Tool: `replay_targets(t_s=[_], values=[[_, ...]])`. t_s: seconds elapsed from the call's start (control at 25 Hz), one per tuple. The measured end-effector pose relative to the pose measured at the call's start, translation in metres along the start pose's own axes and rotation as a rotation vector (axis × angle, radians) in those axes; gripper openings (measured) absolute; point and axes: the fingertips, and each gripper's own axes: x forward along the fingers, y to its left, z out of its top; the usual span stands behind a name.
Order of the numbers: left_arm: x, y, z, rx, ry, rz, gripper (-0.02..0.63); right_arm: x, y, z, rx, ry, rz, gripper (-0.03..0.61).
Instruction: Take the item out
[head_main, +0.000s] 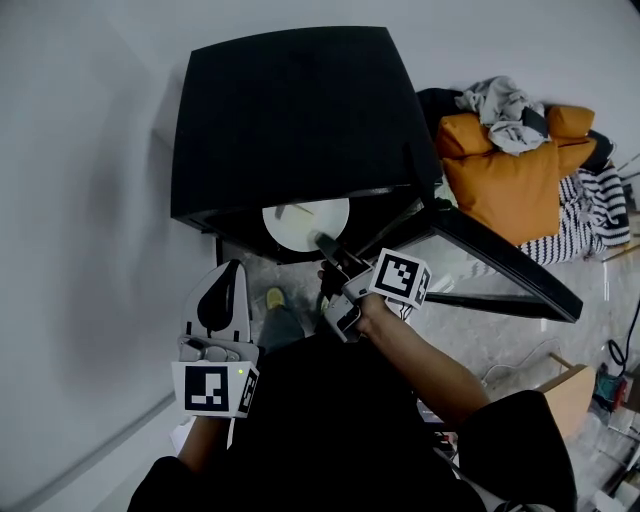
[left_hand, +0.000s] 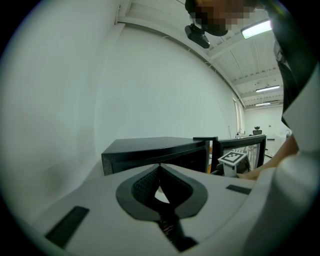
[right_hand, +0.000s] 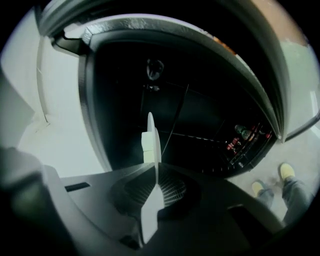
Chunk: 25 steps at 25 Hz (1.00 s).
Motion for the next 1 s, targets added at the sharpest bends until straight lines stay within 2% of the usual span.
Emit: replay_targets(t_s=[0.48, 1.0], values=[[-0.001, -0.012, 0.0, -0.005, 0.0, -0.029, 0.008, -0.062, 0.044, -0.024, 0.026, 0.143, 0.068, 0.018], [0.014, -0.034, 0.005, 0.0, -0.007, -0.076, 0.008, -0.114, 0.071, -0.031, 0.027, 0.232, 0.078, 0.018]])
